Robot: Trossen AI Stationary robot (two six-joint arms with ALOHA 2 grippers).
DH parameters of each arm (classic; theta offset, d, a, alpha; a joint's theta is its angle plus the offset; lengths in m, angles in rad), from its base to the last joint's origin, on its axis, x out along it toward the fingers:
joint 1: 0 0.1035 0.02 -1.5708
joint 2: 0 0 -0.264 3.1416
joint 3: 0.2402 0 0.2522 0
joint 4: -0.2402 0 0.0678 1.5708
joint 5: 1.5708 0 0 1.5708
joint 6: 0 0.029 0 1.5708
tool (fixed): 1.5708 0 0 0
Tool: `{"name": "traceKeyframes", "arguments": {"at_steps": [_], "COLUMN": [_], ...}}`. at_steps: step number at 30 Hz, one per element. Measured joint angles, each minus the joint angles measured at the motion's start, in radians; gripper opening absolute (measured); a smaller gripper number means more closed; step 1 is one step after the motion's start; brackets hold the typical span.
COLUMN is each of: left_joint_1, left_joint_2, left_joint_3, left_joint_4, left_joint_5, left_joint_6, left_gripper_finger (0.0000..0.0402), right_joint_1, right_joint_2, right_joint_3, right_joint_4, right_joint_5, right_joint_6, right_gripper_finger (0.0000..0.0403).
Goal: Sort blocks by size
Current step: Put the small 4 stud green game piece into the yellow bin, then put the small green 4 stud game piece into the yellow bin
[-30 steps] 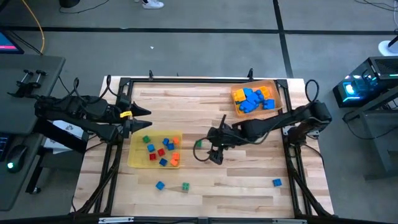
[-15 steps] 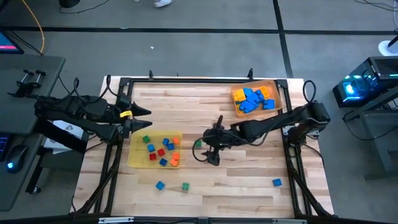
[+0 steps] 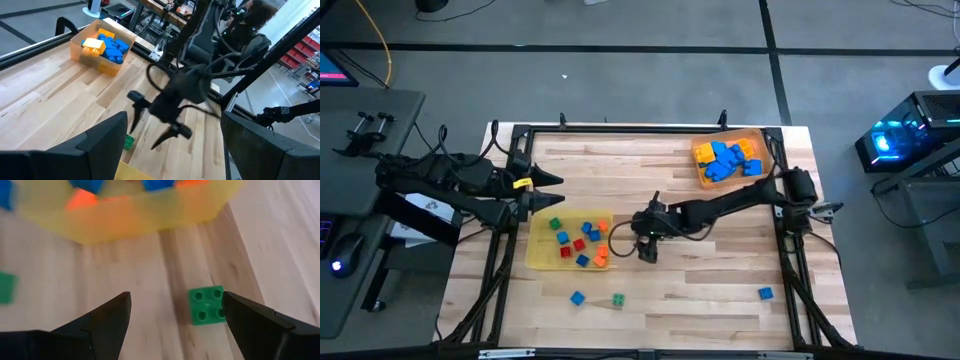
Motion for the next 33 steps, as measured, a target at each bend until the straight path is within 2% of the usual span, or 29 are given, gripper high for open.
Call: {"name": "traceKeyframes", "arguments": {"at_steps": [9, 15, 21, 28, 33], "left_joint_1": [0.000, 0.000, 0.000, 0.000, 0.000], "left_joint_2": [0.000, 0.000, 0.000, 0.000, 0.000], "left_joint_3": [0.000, 0.000, 0.000, 0.000, 0.000], "left_joint_4": [0.000, 0.000, 0.000, 0.000, 0.000], "left_joint_5": [0.000, 0.000, 0.000, 0.000, 0.001], "left_joint_6": [0.000, 0.000, 0.000, -0.001, -0.008], "left_gripper_finger": [0.0307, 0.0307, 0.0307, 0.0307, 0.0307], "right_joint_1": [-0.042, -0.049, -0.048, -0.048, -0.048], "right_joint_2": [0.038, 0.078, 0.123, 0.137, 0.137], "right_joint_3": [0.000, 0.000, 0.000, 0.001, 0.001], "right_joint_4": [0.013, 0.040, 0.058, 0.059, 0.057], "right_joint_5": [-0.005, -0.064, -0.003, 0.006, 0.003], "right_joint_6": [-0.095, -0.128, -0.114, -0.110, -0.115], "right_gripper_finger": [0.0309, 0.0309, 0.0309, 0.0308, 0.0284]}}
